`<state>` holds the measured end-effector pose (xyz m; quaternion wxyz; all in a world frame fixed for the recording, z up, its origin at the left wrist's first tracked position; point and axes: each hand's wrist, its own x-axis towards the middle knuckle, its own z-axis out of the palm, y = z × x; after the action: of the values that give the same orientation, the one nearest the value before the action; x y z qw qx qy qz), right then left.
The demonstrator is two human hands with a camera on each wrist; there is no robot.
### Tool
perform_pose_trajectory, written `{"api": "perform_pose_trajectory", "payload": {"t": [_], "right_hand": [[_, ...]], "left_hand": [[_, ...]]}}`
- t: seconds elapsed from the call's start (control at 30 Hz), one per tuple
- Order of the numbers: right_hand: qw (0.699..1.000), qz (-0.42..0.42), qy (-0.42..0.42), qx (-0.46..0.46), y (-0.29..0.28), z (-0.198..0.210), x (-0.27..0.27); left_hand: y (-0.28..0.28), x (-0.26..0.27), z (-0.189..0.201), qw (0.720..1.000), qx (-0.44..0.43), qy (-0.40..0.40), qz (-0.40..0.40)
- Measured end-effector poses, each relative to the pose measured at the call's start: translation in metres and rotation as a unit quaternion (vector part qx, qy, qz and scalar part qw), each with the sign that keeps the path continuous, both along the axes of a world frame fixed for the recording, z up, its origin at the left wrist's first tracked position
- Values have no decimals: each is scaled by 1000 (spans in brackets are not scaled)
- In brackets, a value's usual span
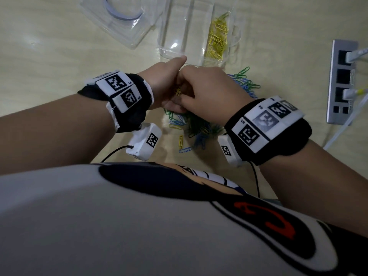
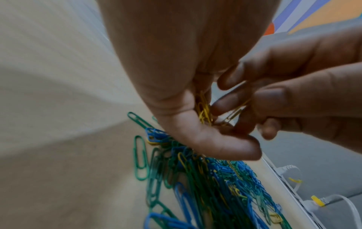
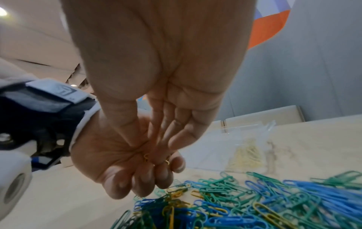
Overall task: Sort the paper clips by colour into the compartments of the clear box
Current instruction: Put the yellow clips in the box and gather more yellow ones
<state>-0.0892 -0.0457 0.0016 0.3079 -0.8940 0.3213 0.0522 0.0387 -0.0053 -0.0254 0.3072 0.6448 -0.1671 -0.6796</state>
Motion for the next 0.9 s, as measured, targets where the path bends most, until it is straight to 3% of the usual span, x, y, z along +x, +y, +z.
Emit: {"api": "perform_pose_trajectory", "payload": {"t": [0.1, 0.27, 0.33, 0.43, 0.53, 0.63, 0.9], "right_hand": [[999, -3, -42, -7, -2, 2, -2], [974, -143, -137, 107, -10, -6, -9], [972, -167, -127, 108, -13, -12, -11], [979, -192, -59, 36, -25, -22, -15], [992, -114, 50, -8, -31, -33, -15], [994, -29, 94, -43, -23, -42, -7], [990, -38, 86, -104, -21, -45, -4]], "left_hand": [[1, 1, 1, 1000, -4, -19, -6], [1, 6, -1, 996, 16, -71, -49], [0, 9, -4, 995, 22, -80, -53], [1, 13, -6, 995, 24, -89, -37], [2, 18, -6, 994, 21, -104, -20], [2, 21, -5, 992, 6, -119, -39], [7, 27, -10, 988, -7, -139, -61]]}}
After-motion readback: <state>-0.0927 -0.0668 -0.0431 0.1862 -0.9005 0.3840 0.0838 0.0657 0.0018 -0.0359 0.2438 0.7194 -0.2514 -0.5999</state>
